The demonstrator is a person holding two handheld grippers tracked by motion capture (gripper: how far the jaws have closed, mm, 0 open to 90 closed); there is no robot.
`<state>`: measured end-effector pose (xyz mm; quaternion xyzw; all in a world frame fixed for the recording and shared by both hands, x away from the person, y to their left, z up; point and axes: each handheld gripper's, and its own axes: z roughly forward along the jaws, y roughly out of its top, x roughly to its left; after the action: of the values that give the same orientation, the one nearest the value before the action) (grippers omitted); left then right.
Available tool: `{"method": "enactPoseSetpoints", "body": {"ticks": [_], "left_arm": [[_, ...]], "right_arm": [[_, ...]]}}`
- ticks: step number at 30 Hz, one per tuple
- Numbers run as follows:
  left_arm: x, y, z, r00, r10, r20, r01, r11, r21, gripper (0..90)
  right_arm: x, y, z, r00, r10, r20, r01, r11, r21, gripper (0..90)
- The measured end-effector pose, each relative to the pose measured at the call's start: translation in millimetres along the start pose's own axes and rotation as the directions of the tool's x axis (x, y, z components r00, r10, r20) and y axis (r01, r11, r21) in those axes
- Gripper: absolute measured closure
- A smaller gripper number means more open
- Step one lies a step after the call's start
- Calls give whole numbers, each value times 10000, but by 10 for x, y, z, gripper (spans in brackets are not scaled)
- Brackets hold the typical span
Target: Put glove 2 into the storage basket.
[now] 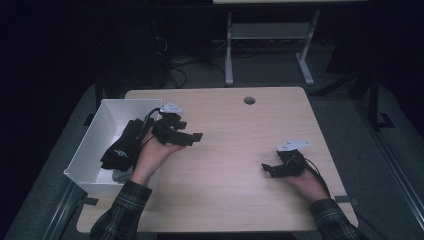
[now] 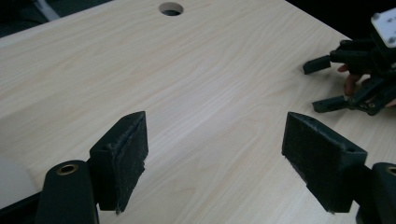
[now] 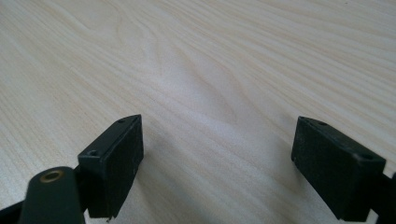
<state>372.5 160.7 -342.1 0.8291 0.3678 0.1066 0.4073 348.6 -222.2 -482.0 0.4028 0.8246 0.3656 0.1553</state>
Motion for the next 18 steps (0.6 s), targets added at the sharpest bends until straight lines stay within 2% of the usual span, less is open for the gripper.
{"method": "enactPoseSetpoints", "body": {"ticks": [2, 4, 8, 11, 18], "left_arm": [[-26, -13, 21, 10000, -6, 41, 6, 10000, -42, 222], [-85, -53, 62, 9996, 230, 154, -229, 9997, -25, 222], [-149, -98, 114, 9991, 324, 258, -322, 9995, -65, 222], [-213, -181, 218, 9985, 420, 359, -421, 9991, 19, 222], [-294, -327, 367, 9973, 644, 365, -648, 9978, 102, 222]], "right_arm": [[0, 0, 0, 10000, 0, -2, 0, 10000, -2, 168], [1, 0, 0, 10000, -2, -4, 2, 10000, -3, 168], [1, 0, 0, 10000, 2, -3, -2, 10000, 3, 168], [1, 0, 0, 10000, -4, -1, 4, 10000, 3, 168], [0, 0, -2, 10000, -14, -8, 14, 10000, 23, 168]]}}
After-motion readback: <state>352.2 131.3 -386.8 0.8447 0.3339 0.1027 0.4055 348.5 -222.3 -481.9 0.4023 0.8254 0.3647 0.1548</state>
